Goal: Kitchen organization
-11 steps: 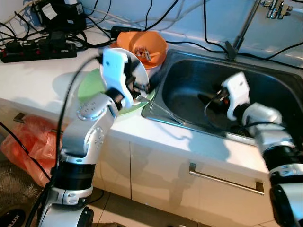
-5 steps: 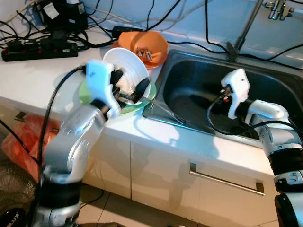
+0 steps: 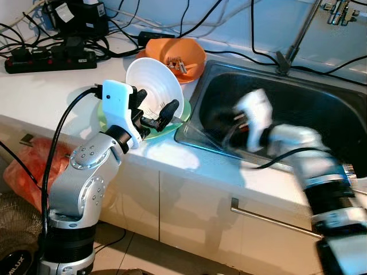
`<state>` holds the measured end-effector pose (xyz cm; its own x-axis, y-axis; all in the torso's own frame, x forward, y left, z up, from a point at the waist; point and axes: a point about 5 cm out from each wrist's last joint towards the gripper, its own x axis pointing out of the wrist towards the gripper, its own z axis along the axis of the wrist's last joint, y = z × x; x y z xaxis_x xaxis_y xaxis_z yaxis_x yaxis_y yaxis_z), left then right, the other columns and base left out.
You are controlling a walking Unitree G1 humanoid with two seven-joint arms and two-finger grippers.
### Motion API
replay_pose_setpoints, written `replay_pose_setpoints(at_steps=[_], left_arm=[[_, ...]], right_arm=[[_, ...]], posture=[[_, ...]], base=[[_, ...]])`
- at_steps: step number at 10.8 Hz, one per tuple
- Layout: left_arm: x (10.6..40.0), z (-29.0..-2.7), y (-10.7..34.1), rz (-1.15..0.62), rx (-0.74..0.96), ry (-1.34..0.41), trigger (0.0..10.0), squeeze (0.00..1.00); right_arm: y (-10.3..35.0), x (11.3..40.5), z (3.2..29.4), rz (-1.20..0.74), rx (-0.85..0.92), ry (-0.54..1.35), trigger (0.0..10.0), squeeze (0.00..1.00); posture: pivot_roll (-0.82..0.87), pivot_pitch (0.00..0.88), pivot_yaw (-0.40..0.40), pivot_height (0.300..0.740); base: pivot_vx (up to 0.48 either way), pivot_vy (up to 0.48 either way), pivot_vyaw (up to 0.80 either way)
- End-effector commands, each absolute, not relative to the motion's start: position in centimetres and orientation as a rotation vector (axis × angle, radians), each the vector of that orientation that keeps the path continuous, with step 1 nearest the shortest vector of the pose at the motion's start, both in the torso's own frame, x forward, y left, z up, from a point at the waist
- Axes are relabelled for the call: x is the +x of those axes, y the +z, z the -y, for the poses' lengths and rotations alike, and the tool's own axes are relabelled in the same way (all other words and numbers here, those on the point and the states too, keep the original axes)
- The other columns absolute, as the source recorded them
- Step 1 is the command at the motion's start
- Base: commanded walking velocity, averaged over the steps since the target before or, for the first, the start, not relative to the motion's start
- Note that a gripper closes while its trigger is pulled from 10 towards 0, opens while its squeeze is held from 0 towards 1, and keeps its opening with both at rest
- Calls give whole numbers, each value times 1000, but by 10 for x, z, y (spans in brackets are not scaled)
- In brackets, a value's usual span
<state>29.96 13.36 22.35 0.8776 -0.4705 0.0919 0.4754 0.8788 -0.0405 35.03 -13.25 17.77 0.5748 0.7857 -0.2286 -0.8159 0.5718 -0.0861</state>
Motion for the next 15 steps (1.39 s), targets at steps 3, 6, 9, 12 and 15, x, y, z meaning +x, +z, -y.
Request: replay_pose_setpoints(at_steps=[3,6,9,12,15], left_arm=[[296,-130,224,73,-65,-521,10000,0],[295,-130,224,69,-67,-526,10000,0],[295,-130,224,61,-73,-530,10000,0],[296,-128,224,58,-80,-532,10000,0],[295,-128,223,53,-87,-537,10000,0]], right_arm=[[182,347,128,-165,-222,952,10000,0],[179,344,124,-181,-270,950,10000,0],[175,340,123,-215,-288,961,10000,0],[166,340,129,-287,-284,939,4863,0],[161,344,134,-332,-251,885,0,0]], posture=[[156,55,-69,740],[156,58,-69,740],[156,58,-69,740],[156,59,-77,740],[156,60,-76,740]], base=[[0,0,0],[0,0,0],[0,0,0],[0,0,0],[0,0,0]])
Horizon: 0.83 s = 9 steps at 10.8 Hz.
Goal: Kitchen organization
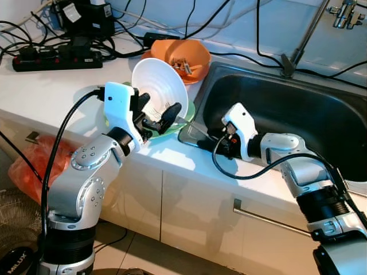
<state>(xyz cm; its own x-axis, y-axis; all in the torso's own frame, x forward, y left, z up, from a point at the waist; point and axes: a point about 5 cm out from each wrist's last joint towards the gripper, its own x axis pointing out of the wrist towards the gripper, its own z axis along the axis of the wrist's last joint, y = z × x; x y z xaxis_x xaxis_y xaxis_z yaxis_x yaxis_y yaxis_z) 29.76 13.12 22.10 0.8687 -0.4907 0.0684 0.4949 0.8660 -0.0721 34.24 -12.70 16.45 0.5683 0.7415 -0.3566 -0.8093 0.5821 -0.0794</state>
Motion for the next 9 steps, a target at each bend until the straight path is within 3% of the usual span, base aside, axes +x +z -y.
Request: replay_pose_setpoints(at_steps=[1,6,9], left_arm=[[294,-127,223,51,-90,-541,10000,0],[270,-101,206,-125,-107,-840,10000,0],[269,-109,206,-159,-71,-827,10000,0]], right_arm=[[161,345,135,-339,-233,875,0,0],[162,345,137,-339,-225,871,0,0],[161,345,138,-344,-227,866,0,0]], posture=[[155,62,-77,740],[152,64,-73,740],[154,64,-71,740]], base=[[0,0,0],[0,0,0],[0,0,0]])
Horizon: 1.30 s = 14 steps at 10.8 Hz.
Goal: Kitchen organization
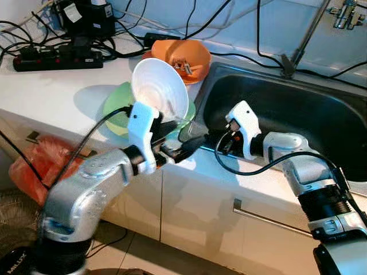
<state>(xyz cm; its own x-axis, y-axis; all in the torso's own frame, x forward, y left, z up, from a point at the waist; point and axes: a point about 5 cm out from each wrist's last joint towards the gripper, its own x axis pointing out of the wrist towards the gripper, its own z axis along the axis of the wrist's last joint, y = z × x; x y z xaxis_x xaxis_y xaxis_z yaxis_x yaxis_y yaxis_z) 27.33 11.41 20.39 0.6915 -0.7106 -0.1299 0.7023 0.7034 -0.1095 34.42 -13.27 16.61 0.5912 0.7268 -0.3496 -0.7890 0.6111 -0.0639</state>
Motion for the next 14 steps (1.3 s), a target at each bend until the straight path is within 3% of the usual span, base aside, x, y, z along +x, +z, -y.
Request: replay_pose_setpoints(at_steps=[1,7,11,14], left_arm=[[269,-114,205,-170,-57,-811,10000,0],[268,-122,202,-192,-21,-794,10000,0],[276,-118,206,-187,19,-807,10000,0],[280,-113,207,-177,36,-824,10000,0]], right_arm=[[160,345,138,-347,-228,863,0,0],[158,349,140,-346,-216,832,0,0],[177,367,156,-205,-165,621,0,0],[178,378,187,-196,-188,422,0,0]], posture=[[156,65,-71,740],[157,56,-68,740],[155,52,-68,740],[151,52,-61,740]], base=[[0,0,0],[0,0,0],[0,0,0],[0,0,0]])
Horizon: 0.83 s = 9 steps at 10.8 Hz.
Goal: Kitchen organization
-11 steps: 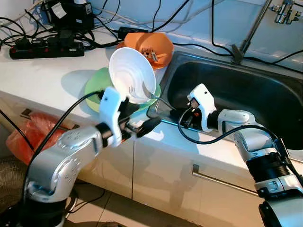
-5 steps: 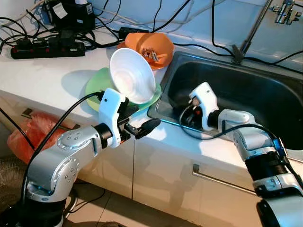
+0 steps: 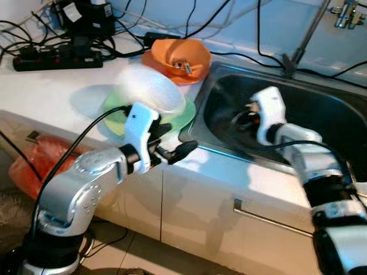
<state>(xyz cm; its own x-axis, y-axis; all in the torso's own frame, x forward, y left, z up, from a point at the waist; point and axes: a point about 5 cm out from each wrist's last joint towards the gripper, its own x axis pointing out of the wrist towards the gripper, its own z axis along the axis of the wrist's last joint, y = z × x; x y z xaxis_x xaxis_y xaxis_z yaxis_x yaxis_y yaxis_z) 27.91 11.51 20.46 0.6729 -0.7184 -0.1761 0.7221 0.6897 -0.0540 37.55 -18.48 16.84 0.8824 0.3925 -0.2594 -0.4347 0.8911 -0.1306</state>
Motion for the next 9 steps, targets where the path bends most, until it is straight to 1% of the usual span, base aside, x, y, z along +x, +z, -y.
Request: replay_pose_setpoints(at_steps=[1,2,3,4,6,9], left_arm=[[279,-111,207,-176,36,-830,10000,0],[280,-110,208,-173,43,-838,10000,0],[281,-109,208,-171,43,-840,10000,0],[281,-109,209,-170,44,-841,10000,0],[281,-109,209,-173,51,-846,10000,0],[281,-107,203,-198,69,-865,10000,0]], right_arm=[[175,378,192,-207,-212,402,0,0],[158,378,208,-282,-356,337,0,0],[147,377,217,-331,-407,308,0,0],[143,376,221,-350,-406,296,0,0],[131,374,225,-401,-461,296,0,0],[122,374,218,-427,-499,345,0,0]], posture=[[151,52,-61,740],[150,56,-57,740],[153,56,-56,740],[153,56,-56,740],[156,57,-51,740],[152,60,-42,740]], base=[[0,0,0],[0,0,0],[0,0,0],[0,0,0],[0,0,0],[0,0,0]])
